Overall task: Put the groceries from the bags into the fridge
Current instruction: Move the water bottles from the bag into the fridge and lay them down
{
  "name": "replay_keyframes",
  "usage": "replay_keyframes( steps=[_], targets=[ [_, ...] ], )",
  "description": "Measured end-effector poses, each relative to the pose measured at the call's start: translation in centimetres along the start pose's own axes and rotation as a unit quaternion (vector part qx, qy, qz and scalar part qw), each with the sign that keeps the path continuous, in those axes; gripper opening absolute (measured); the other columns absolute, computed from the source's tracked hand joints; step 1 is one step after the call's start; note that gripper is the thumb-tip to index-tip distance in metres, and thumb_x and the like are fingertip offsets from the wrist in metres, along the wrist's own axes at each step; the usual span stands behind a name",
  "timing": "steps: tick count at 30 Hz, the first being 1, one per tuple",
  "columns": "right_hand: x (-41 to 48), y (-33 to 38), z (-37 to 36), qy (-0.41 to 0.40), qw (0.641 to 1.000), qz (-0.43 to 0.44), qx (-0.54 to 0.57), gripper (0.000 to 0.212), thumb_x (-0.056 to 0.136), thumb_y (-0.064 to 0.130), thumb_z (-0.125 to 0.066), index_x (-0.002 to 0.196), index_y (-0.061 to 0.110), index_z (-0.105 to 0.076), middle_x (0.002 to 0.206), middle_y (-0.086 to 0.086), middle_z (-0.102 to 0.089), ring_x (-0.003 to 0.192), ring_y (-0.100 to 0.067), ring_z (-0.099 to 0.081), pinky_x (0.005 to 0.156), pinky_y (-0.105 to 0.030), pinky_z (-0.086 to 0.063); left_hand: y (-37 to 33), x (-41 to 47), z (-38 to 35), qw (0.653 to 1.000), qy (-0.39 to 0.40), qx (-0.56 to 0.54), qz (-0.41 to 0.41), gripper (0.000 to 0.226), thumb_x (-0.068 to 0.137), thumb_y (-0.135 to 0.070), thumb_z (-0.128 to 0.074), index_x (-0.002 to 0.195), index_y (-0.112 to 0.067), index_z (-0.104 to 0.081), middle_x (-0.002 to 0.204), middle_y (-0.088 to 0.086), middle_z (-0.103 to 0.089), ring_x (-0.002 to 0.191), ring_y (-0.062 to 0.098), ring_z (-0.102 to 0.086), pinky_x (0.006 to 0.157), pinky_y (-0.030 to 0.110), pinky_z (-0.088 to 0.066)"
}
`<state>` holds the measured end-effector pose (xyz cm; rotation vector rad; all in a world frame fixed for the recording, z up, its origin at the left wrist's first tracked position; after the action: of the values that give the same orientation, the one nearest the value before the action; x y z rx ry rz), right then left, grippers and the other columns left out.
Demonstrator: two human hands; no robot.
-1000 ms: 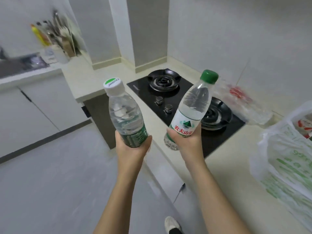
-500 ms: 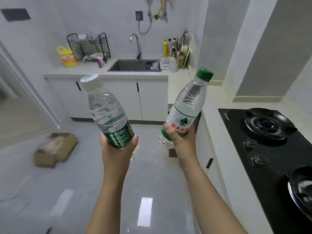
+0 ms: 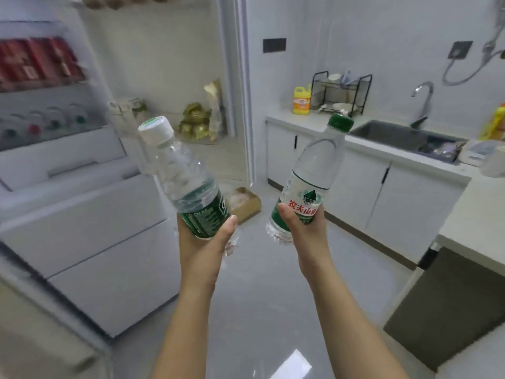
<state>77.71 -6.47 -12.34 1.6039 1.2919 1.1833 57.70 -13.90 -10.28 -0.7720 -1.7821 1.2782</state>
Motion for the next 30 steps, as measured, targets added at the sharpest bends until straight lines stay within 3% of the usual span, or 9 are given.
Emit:
replay_keyframes(
  steps=[4,9,13,16,20,22,25,27,30],
  targets=[
    [-1.5,-1.3,-6.5,0.09,0.995,-0.026,0.037,0.062,0.07,0.03,-0.081,0.124,0.022,-0.051,0.112,0.001,-0.068,0.101,-0.011,-0.068,0.074,-0.017,-0.053,-2.1,-1.3,6.5,0.995,-0.099,0.016,-0.024,0.055,0.078,-0.001,-0.075,0.123,-0.02,-0.051,0.096,-0.007,-0.069,0.081,-0.002,-0.067,0.061,0.009,-0.049],
    [-4.7,-0.8,-14.1,0.195,0.98,-0.031,0.04,0.052,0.072,0.019,-0.083,0.113,0.028,-0.052,0.097,0.011,-0.07,0.092,-0.005,-0.067,0.07,-0.015,-0.052,-5.5,-3.1,13.3,0.98,-0.177,0.06,-0.064,0.052,0.077,-0.001,-0.077,0.11,-0.032,-0.051,0.081,-0.024,-0.068,0.074,-0.009,-0.064,0.059,0.006,-0.046],
    [-7.5,0.4,-18.7,0.242,0.969,-0.037,0.025,0.044,0.079,0.013,-0.078,0.11,0.026,-0.05,0.101,0.002,-0.066,0.09,-0.008,-0.066,0.068,-0.019,-0.052,-8.1,-4.2,18.5,0.969,-0.219,0.077,-0.078,0.061,0.069,-0.013,-0.085,0.121,-0.008,-0.053,0.089,-0.007,-0.068,0.074,0.002,-0.065,0.062,0.013,-0.049],
    [-9.3,1.9,-21.3,0.259,0.965,-0.025,0.027,0.043,0.08,0.012,-0.077,0.112,0.024,-0.049,0.101,0.001,-0.065,0.089,-0.009,-0.064,0.065,-0.018,-0.051,-11.0,-5.1,21.1,0.962,-0.239,0.069,-0.11,0.067,0.065,-0.017,-0.083,0.122,-0.005,-0.05,0.09,-0.004,-0.067,0.072,0.003,-0.065,0.06,0.016,-0.051],
    [-10.6,4.3,-23.8,0.275,0.96,0.003,0.053,0.037,0.081,0.007,-0.074,0.104,0.026,-0.053,0.095,0.002,-0.066,0.08,-0.004,-0.065,0.065,-0.017,-0.052,-13.5,-5.3,22.9,0.966,-0.226,0.025,-0.121,0.062,0.074,-0.003,-0.079,0.114,0.013,-0.035,0.057,0.005,-0.054,0.04,0.019,-0.047,0.039,0.026,-0.039],
    [-10.7,5.8,-24.7,0.28,0.958,0.023,0.062,0.035,0.081,0.004,-0.074,0.102,0.026,-0.055,0.093,0.002,-0.066,0.076,-0.001,-0.065,0.065,-0.016,-0.052,-14.5,-5.1,23.9,0.966,-0.224,0.022,-0.127,0.062,0.072,-0.01,-0.082,0.114,0.006,-0.039,0.066,0.008,-0.053,0.045,0.024,-0.047,0.042,0.03,-0.039],
    [-10.4,7.8,-25.9,0.292,0.953,0.051,0.065,0.036,0.08,0.004,-0.076,0.104,0.023,-0.056,0.093,-0.001,-0.067,0.08,-0.008,-0.066,0.066,-0.019,-0.053,-16.4,-5.6,24.8,0.952,-0.264,0.042,-0.152,0.049,0.067,-0.019,-0.087,0.099,-0.029,-0.05,0.082,0.005,-0.063,0.059,0.021,-0.058,0.047,0.032,-0.043],
    [-10.2,9.0,-26.4,0.294,0.951,0.071,0.057,0.038,0.079,0.008,-0.078,0.107,0.023,-0.057,0.095,-0.001,-0.069,0.084,-0.014,-0.067,0.07,-0.024,-0.055,-17.8,-5.7,24.4,0.944,-0.277,0.069,-0.165,0.046,0.068,-0.018,-0.087,0.096,-0.032,-0.053,0.084,0.0,-0.067,0.065,0.017,-0.062,0.051,0.03,-0.046],
    [-9.8,10.4,-26.9,0.292,0.951,0.089,0.045,0.038,0.077,0.01,-0.079,0.105,0.023,-0.058,0.093,0.0,-0.07,0.08,-0.011,-0.067,0.073,-0.026,-0.056,-18.8,-5.4,23.2,0.941,-0.279,0.079,-0.176,0.038,0.075,-0.009,-0.082,0.094,-0.027,-0.054,0.069,-0.012,-0.068,0.055,0.003,-0.06,0.05,0.022,-0.049]
  ],
)
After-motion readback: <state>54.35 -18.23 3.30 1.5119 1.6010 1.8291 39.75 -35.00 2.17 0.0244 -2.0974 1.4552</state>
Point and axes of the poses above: each hand's wrist, its own x-axis towards the middle knuckle, its own z-axis out of the back of the hand, y = z × x, the point moved 8 cm from there along x, towards the middle knuckle
